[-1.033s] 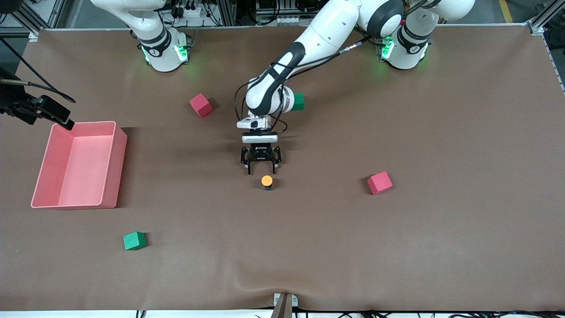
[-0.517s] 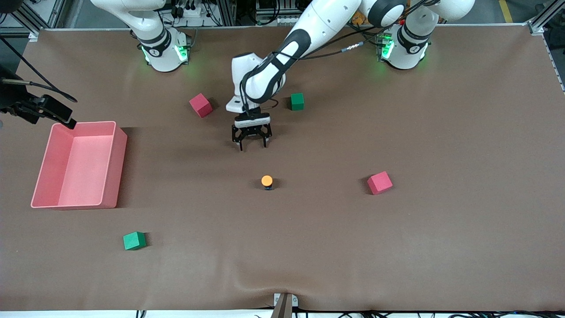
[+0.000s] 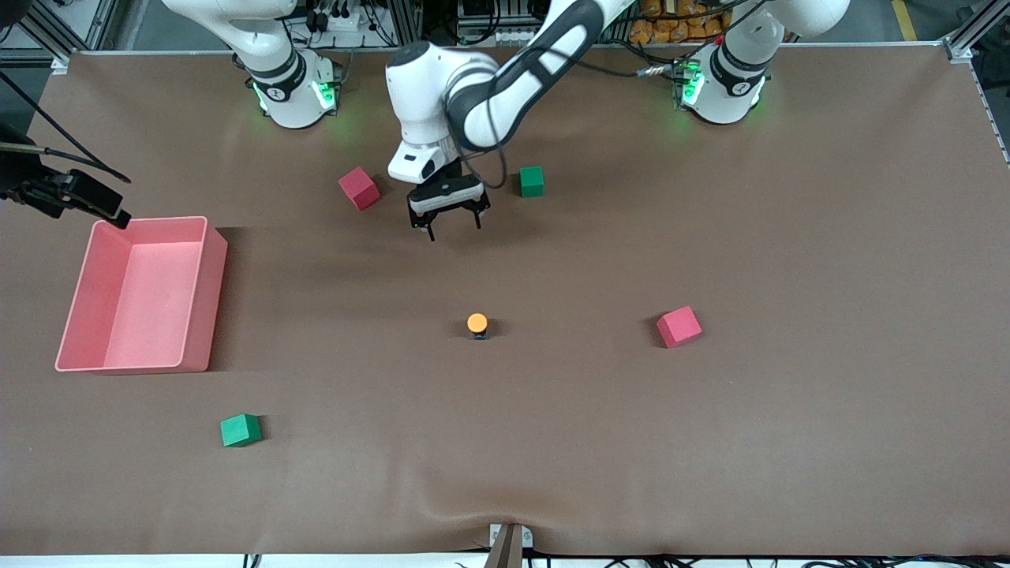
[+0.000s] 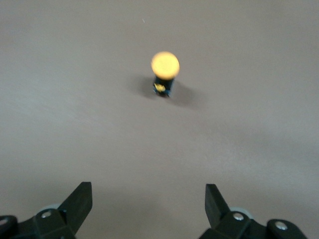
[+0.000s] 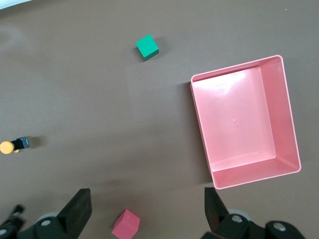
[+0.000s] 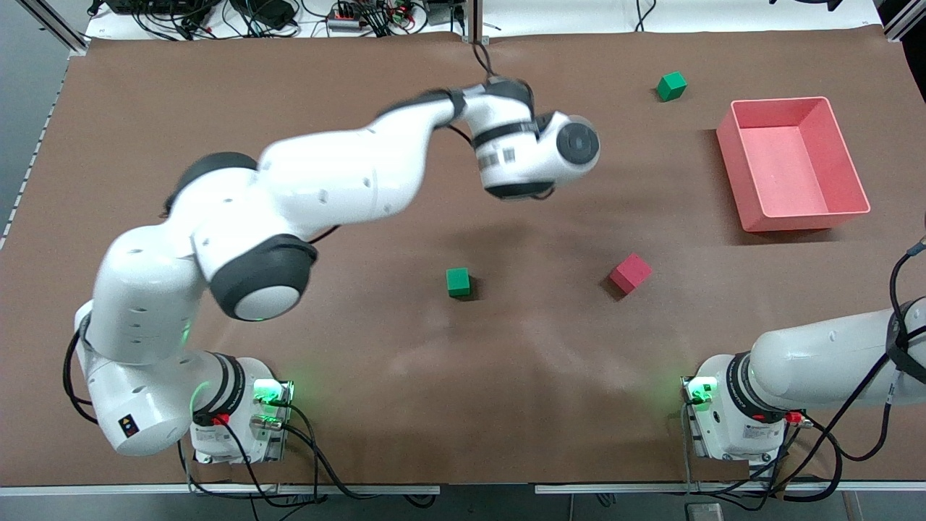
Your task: Place and upright button with both arms
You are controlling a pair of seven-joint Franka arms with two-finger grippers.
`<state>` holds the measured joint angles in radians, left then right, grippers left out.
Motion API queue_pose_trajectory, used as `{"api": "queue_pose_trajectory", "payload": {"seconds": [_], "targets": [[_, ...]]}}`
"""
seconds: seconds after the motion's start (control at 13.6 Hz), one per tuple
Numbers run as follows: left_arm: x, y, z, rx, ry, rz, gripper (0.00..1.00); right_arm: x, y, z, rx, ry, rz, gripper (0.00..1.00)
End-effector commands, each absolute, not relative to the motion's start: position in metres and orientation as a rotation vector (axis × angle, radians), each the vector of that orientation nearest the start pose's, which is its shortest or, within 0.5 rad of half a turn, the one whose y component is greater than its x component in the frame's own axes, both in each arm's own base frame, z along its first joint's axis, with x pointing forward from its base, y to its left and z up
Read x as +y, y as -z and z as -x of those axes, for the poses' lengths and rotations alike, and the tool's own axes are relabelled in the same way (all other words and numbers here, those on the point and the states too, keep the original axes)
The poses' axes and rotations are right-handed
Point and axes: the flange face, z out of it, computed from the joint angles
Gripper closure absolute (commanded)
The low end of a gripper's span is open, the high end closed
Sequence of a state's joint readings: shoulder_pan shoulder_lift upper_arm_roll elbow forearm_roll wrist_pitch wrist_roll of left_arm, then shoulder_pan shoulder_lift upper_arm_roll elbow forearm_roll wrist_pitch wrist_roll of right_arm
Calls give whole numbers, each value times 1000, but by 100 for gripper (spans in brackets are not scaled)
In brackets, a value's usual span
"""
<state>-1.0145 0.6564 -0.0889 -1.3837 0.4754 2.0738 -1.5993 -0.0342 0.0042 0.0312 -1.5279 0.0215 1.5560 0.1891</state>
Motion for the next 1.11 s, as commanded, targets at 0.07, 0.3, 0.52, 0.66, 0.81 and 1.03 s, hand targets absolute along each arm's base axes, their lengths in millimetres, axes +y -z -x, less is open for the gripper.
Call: {"api": "queue_pose_trajectory", "payload": {"seconds": [0.07,0.3,0.52,0.66,0.81,1.03], "targets": [[-561,-451,-406,-378,364,3035,0,-1,-645,-557,288,38,3087,0],[-489,-527,-453,-361,293,3102,0,0,-645,-557,285,40,3087,0],[-400,-588,-492,-501,287,3098,0,3,-646,-558,278,44,3086,0],[-342,-616,-514,-499,300,3084,0,8,-646,-558,267,45,3079,0],[-283,-630,-542,-529,263,3112,0,9,-646,-558,265,45,3077,0],[-201,-642,-570,-476,194,3141,0,8,-646,-558,265,47,3077,0]]}}
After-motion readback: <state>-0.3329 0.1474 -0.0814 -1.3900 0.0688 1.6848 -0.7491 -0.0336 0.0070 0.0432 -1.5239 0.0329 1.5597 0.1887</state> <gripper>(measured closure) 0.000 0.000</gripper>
